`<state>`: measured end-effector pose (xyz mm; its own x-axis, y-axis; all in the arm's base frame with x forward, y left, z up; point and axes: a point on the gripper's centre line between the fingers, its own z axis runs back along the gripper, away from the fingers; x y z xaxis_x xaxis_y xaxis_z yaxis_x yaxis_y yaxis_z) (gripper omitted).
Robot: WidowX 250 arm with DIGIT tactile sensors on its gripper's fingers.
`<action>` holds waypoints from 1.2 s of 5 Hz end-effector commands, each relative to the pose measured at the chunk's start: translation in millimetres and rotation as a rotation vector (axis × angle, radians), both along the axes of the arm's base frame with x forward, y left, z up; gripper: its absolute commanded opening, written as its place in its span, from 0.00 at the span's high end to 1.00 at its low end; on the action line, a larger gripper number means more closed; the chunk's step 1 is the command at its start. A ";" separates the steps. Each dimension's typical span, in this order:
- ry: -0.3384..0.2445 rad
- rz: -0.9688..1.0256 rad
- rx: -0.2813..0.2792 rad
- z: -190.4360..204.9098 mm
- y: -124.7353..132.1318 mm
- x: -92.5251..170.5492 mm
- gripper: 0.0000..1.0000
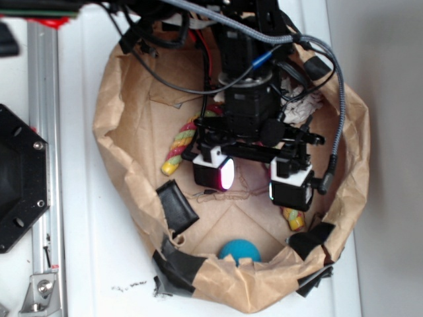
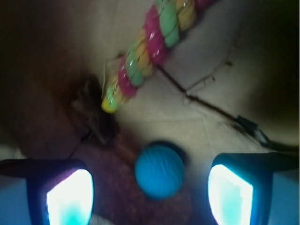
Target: Grab the blue ball.
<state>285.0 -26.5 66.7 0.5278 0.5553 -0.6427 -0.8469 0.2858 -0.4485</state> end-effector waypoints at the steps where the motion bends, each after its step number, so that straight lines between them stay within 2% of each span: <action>1: 0.071 -0.133 -0.035 -14.1 -46.4 10.3 0.00; 2: 0.124 -0.184 -0.058 -21.8 -55.9 -1.9 0.00; 3: 0.160 -0.249 -0.075 -25.6 -58.8 -10.9 0.92; 4: 0.169 -0.264 -0.095 -27.1 -65.6 -13.8 1.00; 5: 0.161 -0.272 -0.079 -28.5 -68.0 -17.3 1.00; 6: 0.118 -0.277 -0.054 -26.1 -63.2 -14.8 1.00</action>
<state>257.0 -80.9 27.6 0.5146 0.3731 -0.7720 -0.8263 0.4563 -0.3303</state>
